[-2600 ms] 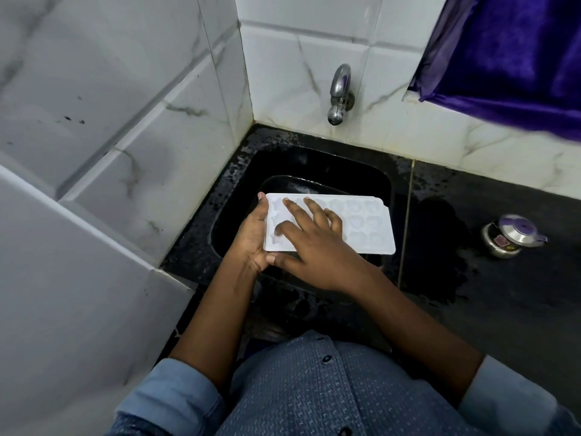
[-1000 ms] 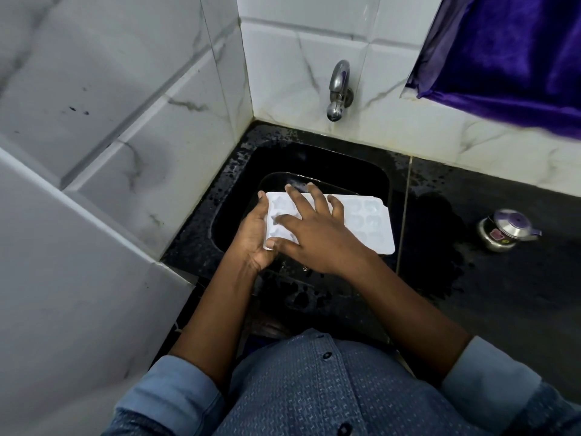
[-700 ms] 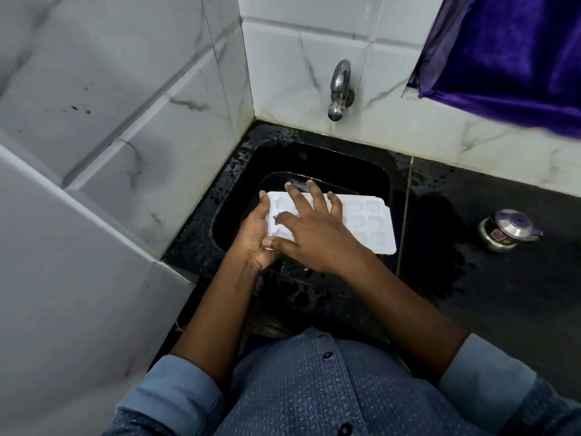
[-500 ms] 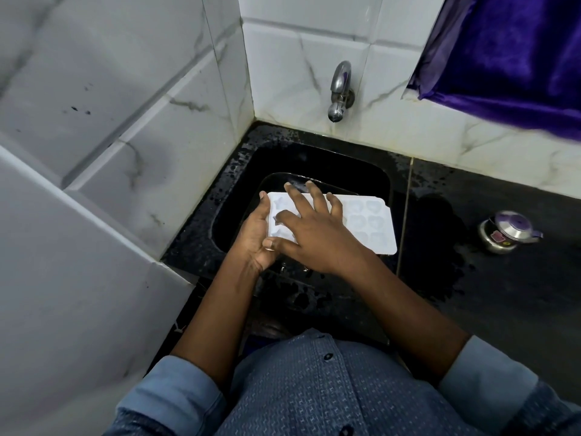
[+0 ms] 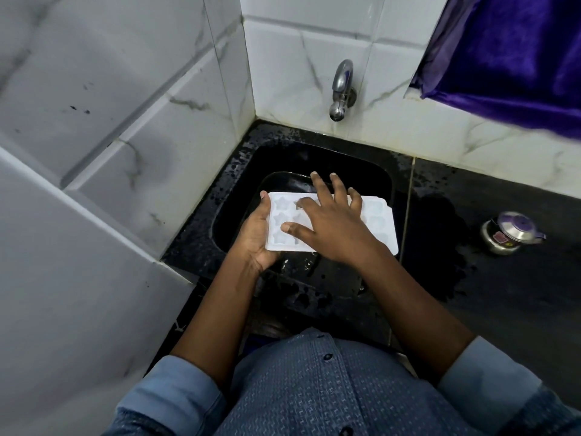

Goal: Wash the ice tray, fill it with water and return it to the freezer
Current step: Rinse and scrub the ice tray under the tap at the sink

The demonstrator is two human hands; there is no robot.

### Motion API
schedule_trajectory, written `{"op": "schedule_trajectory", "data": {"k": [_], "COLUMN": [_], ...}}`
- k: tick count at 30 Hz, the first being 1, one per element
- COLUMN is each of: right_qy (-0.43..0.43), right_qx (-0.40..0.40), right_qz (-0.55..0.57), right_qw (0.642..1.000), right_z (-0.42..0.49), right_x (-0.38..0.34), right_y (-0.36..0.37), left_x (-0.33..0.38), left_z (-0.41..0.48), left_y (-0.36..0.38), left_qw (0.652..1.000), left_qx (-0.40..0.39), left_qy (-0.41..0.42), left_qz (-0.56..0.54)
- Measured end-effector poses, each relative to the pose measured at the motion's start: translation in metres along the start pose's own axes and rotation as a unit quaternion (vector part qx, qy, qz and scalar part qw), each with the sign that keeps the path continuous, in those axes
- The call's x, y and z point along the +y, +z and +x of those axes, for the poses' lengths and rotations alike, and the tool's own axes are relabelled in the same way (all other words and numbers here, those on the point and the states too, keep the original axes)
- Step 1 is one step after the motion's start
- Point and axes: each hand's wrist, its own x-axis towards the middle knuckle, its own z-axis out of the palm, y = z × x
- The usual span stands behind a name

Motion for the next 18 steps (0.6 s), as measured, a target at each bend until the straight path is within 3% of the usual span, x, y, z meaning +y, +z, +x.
{"op": "schedule_trajectory", "data": {"k": [12,18], "right_qy": [-0.015,-0.047], "right_qx": [0.001,0.039], "right_qz": [0.006,0.032], "right_qw": [1.0,0.998], "right_z": [0.0,-0.015], "right_x": [-0.004,-0.004], "right_y": [-0.001,0.001], "left_x": [0.0,0.001], "left_z": [0.002,0.003], "left_y": [-0.005,-0.009], "left_qw": [1.0,1.0], "left_qx": [-0.002,-0.006], "left_qy": [0.001,0.002], "left_qz": [0.008,0.0]}}
